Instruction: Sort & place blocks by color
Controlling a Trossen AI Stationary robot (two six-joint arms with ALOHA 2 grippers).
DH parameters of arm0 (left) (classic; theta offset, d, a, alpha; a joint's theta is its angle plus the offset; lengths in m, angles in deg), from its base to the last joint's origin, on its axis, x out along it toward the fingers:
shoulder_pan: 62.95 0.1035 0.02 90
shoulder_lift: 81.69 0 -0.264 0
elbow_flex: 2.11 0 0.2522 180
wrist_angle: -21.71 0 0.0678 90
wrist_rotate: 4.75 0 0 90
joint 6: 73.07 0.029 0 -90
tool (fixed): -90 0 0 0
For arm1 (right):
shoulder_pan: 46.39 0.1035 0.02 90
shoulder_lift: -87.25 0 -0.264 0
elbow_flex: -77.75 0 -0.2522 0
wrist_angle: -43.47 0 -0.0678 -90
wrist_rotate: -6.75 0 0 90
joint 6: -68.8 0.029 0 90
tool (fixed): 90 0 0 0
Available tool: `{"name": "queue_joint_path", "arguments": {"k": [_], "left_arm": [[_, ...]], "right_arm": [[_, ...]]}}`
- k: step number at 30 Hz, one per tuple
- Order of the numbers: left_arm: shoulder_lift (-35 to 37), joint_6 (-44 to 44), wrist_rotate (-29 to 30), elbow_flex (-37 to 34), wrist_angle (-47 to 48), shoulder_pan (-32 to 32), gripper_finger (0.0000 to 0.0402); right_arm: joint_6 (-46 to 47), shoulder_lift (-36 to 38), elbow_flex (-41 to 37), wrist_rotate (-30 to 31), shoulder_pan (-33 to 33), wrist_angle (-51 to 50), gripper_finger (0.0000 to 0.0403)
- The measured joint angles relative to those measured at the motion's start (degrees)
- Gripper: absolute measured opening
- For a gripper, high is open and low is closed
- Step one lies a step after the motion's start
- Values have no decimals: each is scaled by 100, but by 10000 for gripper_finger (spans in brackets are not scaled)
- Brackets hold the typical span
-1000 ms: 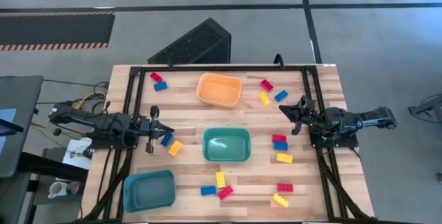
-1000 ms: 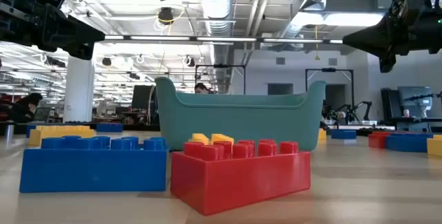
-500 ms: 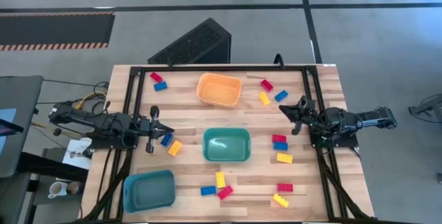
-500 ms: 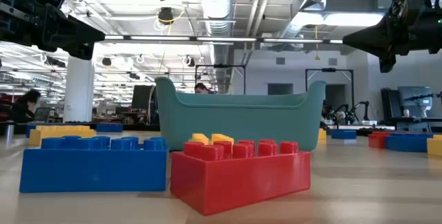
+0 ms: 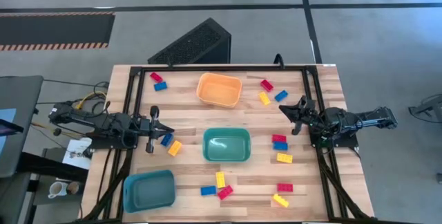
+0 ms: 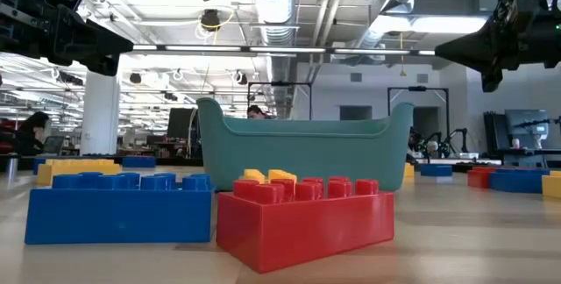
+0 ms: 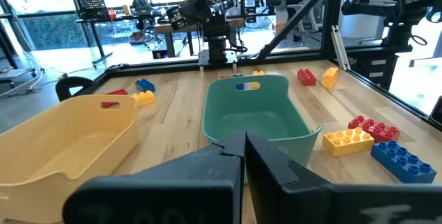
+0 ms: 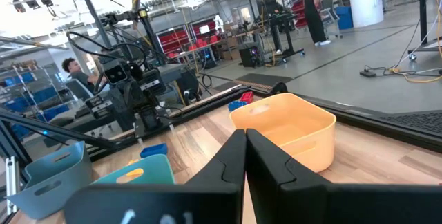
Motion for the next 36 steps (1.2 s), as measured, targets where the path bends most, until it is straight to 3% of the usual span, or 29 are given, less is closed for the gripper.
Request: {"name": "queue_joint_path", "arguments": {"k": [22, 27, 30, 36], "left_arm": [[-1, -46, -2, 1, 0, -1, 0], [-1, -890, 40, 1, -9, 1, 0], [1, -1285, 356, 1, -50, -3, 0], [1, -1447, 616, -1, -68, -1, 0]], "right_arm": [[-1, 1, 0, -1, 0, 0, 35], [-1, 2, 0, 1, -1, 0, 35], [-1, 0, 1, -1, 0, 0, 35], [-1, 2, 1, -1, -1, 0, 35]]}}
